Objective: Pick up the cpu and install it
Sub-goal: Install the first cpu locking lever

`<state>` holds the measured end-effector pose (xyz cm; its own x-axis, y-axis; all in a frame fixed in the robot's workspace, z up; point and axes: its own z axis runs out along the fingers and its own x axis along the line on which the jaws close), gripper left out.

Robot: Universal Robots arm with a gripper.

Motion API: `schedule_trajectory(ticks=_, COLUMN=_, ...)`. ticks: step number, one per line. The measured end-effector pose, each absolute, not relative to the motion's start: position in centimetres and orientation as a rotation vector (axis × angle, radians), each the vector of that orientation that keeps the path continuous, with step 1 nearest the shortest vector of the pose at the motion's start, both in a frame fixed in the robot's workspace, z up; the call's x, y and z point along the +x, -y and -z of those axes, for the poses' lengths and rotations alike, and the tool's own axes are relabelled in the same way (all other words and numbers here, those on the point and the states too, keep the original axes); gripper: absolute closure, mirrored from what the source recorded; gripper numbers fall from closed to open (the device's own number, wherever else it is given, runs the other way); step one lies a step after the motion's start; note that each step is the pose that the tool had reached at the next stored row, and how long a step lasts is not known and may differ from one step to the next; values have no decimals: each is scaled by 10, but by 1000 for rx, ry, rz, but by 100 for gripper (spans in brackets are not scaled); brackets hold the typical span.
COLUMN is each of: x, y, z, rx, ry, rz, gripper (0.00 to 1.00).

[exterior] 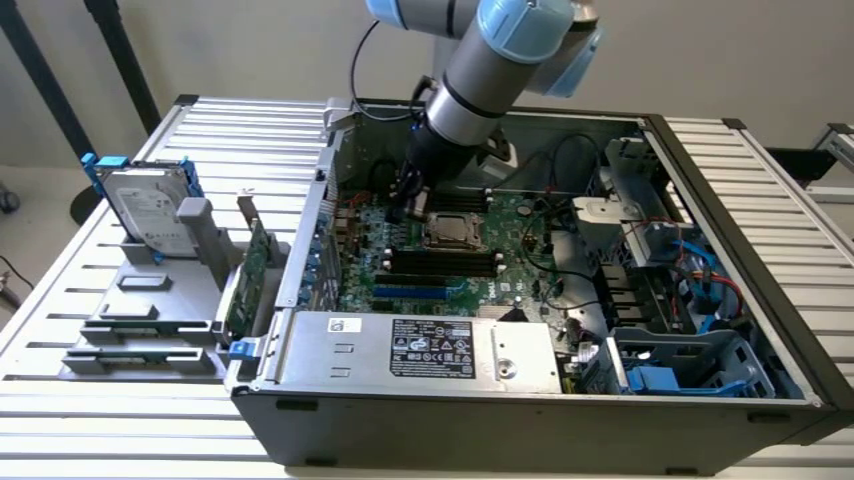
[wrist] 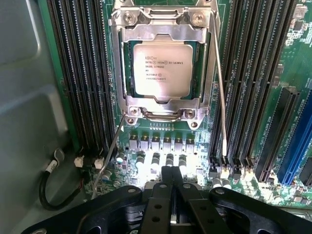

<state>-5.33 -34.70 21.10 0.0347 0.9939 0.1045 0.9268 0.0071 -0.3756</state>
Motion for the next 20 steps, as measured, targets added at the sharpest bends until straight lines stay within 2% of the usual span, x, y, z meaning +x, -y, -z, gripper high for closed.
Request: schedule_trajectory(ticks=20, x=-55, y=347, z=-213, rx=-2173, ry=1705, rz=-212, gripper=89)
